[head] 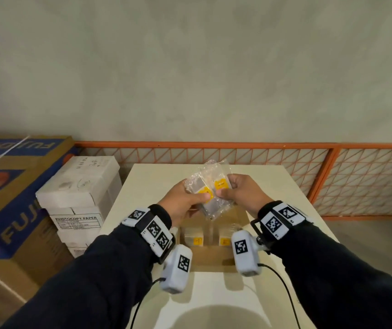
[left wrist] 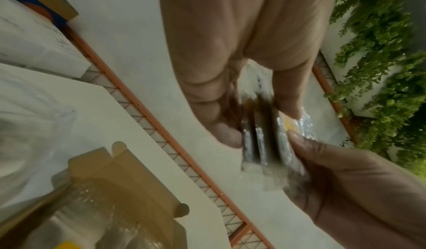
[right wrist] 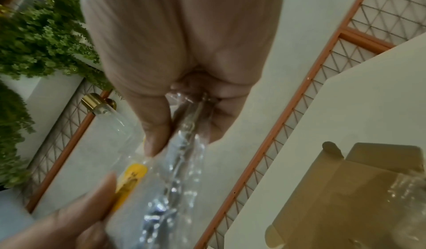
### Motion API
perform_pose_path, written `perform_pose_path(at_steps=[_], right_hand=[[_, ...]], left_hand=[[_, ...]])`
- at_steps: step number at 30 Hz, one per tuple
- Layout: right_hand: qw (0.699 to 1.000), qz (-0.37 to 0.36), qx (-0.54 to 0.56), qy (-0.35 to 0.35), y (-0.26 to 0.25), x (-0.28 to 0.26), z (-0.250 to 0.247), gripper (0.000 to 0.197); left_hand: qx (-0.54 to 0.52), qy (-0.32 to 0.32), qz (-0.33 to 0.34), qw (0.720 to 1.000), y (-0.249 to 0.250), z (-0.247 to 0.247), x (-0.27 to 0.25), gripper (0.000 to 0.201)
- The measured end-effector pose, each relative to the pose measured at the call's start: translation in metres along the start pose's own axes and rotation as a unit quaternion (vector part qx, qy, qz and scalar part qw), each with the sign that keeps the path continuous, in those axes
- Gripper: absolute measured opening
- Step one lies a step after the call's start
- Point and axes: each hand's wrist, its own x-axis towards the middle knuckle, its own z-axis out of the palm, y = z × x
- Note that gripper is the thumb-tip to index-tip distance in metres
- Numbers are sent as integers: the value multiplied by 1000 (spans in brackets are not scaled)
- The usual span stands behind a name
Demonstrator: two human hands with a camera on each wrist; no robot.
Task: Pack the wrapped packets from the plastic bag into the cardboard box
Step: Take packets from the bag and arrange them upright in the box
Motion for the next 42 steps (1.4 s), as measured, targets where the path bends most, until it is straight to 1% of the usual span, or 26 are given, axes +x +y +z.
perform_pose_path(at_steps=[1, 3, 4, 8, 10, 12, 14, 17, 19, 22, 25, 27, 29, 31, 33, 34, 35, 38, 40, 42], right_hand=[[1000, 0, -3, 1, -3, 1, -3, 13], [1000, 5, -18, -3, -13, 4, -13, 8], [1000, 7, -24, -7, -20, 7, -20, 9], [999, 1, 0, -34, -60, 12, -42, 29], [998, -18, 6, -54, -73, 13, -47, 24], [997, -32, 6, -66, -75, 11, -44, 21], [997, -36, 0, -71, -65, 8, -38, 22], [998, -30, 9, -53, -36, 5, -26, 22], [999, -32, 4, -41, -16, 3, -19, 17], [998, -43, 22, -33, 11, -2, -11, 17], [998, -45, 24, -28, 37, -13, -3, 26], [998, -39, 21, -40, 55, -27, 6, 25], [997, -32, 26, -62, 72, -46, 16, 22], [997, -15, 25, -68, 82, -66, 24, 19], [997, 1, 35, -67, 90, -82, 31, 21], [998, 7, 36, -59, 92, -89, 34, 24], [998, 11, 36, -48, 94, -96, 37, 25], [999, 15, 36, -6, 96, -114, 44, 15], [999, 15, 39, 22, 98, -122, 48, 21], [998, 10, 36, 43, 98, -129, 52, 27]], left_hand=[[13, 3, 9, 1000, 4, 2, 0, 38], [34, 14, 27, 999, 16, 4, 2, 33], [39, 15, 35, 999, 23, 5, 3, 31], [15, 20, 80, 997, 55, 12, 5, 32], [-5, 41, 105, 994, 66, 19, 6, 19], [-30, 63, 133, 989, 67, 24, 9, 19], [-52, 79, 153, 984, 57, 28, 14, 22], [-87, 90, 137, 983, 29, 37, 18, 26], [-90, 72, 121, 986, 11, 41, 18, 17], [-84, 41, 83, 992, -12, 40, 18, 32], [-128, 19, 69, 989, -41, 34, 12, 29], [-124, 23, 76, 989, -64, 33, 3, 32], [-83, 38, 91, 992, -89, 33, -8, 36], [-61, 62, 95, 992, -108, 34, -21, 46], [-51, 93, 95, 990, -120, 32, -37, 58], [-42, 106, 98, 989, -125, 31, -46, 60], [-30, 121, 99, 987, -128, 29, -53, 58], [-29, 166, 104, 980, -138, 21, -67, 47], [-31, 188, 106, 976, -144, 19, -77, 39], [-31, 199, 105, 974, -148, 20, -85, 38]])
